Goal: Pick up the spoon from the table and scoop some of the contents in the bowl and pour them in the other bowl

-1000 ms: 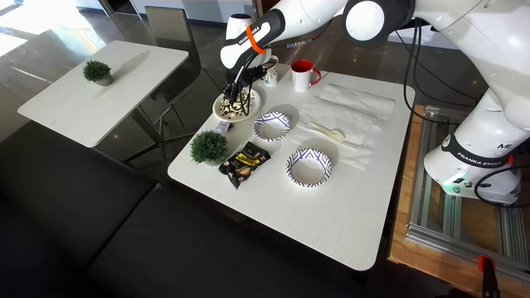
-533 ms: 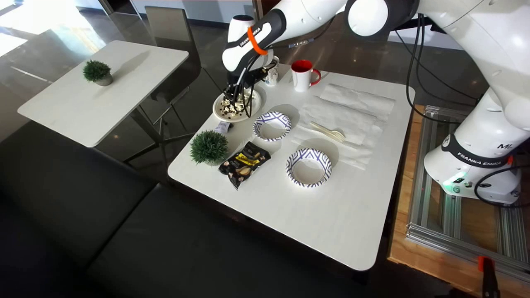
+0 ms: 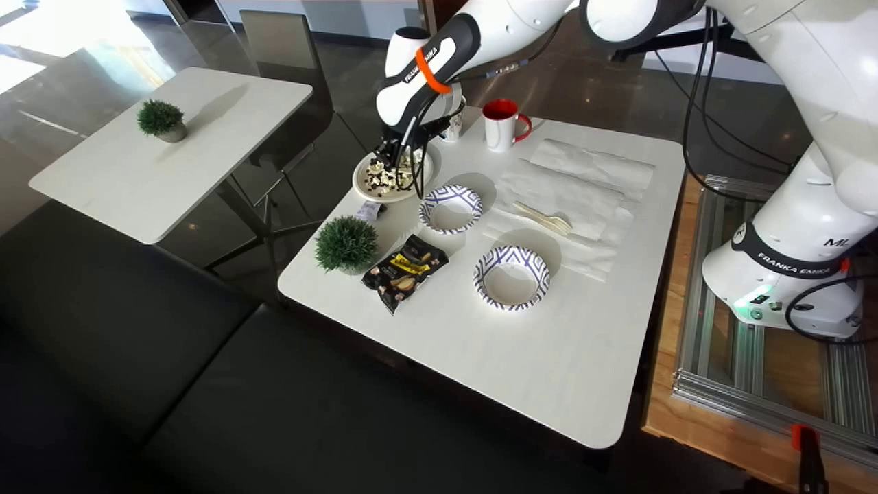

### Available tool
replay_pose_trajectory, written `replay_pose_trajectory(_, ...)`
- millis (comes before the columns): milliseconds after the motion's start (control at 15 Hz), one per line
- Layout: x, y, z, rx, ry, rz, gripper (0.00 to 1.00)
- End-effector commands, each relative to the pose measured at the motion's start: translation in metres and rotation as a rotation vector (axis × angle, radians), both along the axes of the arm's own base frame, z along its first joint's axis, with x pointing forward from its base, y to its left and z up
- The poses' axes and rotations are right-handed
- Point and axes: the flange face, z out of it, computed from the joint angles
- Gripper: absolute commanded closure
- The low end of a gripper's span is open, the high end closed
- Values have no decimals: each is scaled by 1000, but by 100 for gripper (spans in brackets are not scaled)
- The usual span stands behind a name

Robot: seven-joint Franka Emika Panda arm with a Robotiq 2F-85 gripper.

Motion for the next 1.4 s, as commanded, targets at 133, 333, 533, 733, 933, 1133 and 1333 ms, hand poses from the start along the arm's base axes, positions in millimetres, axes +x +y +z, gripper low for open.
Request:
replay_pose_trajectory(133,-19,7,16,-29,-39,20,97)
replay_pose_trajectory(333,-22,11,25,-39,-59,25,97)
replay_pose_trajectory(533,-23,15,33,-53,-79,36,97)
replay_pose_trajectory(733,-27,17,42,-82,-89,28,97)
replay_pose_trajectory(933,-43,19,52,-132,-67,18,97)
replay_pose_trajectory(1133,-68,18,65,-197,-29,-13,97)
replay_pose_trajectory(1333,-96,20,82,-227,-34,-42,97)
